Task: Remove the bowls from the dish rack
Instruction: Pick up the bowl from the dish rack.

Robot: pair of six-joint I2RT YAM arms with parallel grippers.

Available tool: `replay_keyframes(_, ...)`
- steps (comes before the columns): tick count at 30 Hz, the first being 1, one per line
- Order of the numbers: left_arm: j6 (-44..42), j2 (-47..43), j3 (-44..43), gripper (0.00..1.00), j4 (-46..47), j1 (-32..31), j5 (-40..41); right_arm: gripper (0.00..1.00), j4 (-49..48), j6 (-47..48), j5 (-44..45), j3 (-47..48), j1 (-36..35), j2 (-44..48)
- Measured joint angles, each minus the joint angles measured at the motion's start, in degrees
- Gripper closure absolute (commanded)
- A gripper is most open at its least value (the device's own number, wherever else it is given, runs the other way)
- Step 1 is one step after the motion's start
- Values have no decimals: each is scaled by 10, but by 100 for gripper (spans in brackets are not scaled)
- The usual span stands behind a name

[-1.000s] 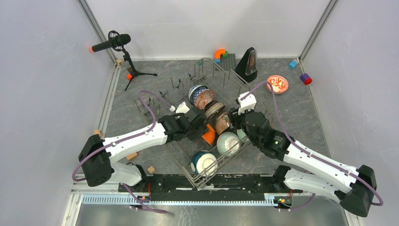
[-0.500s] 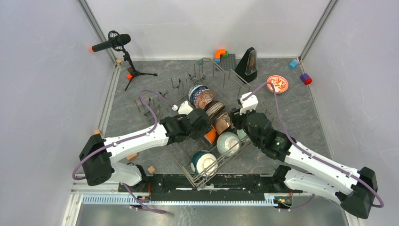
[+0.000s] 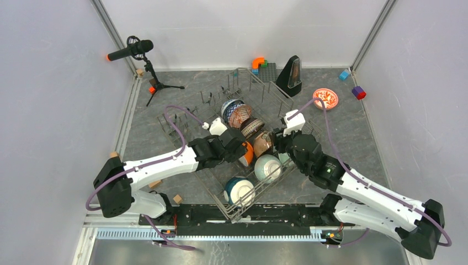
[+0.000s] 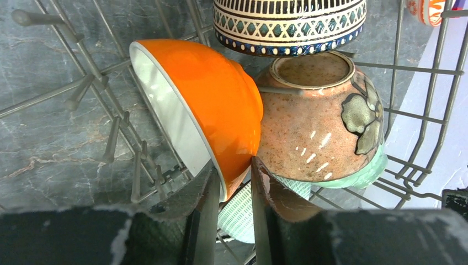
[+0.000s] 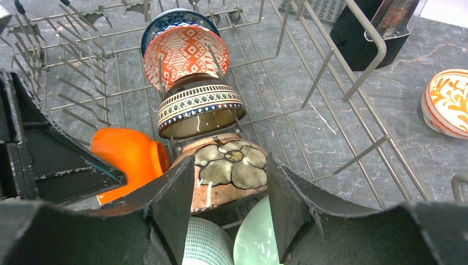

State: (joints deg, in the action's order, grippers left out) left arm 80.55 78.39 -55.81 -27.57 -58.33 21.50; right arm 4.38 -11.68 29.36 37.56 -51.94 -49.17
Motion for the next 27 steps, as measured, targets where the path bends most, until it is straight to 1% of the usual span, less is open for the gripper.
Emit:
replay_keyframes(3, -10, -1, 11, 97, 26, 0, 1, 44, 0, 0, -5, 0, 1, 9)
replay_keyframes(4, -14, -1, 15, 98, 36, 0, 2, 44, -1, 0, -8, -2, 2, 12)
replay_keyframes(11, -37, -28, 54, 98, 93, 0, 4, 41, -3, 4, -33, -10, 2, 40)
replay_keyframes(15, -60, -57, 71, 98, 106, -1, 3, 36, -4, 6, -49, -10, 2, 55)
replay_keyframes(22, -113, -147, 96, 98, 127, 0, 4, 22, -4, 6, -84, -9, 2, 67)
replay_keyframes(27, -164, -224, 105, 98, 138, 0, 8, 20, -2, 5, -115, 1, 2, 73)
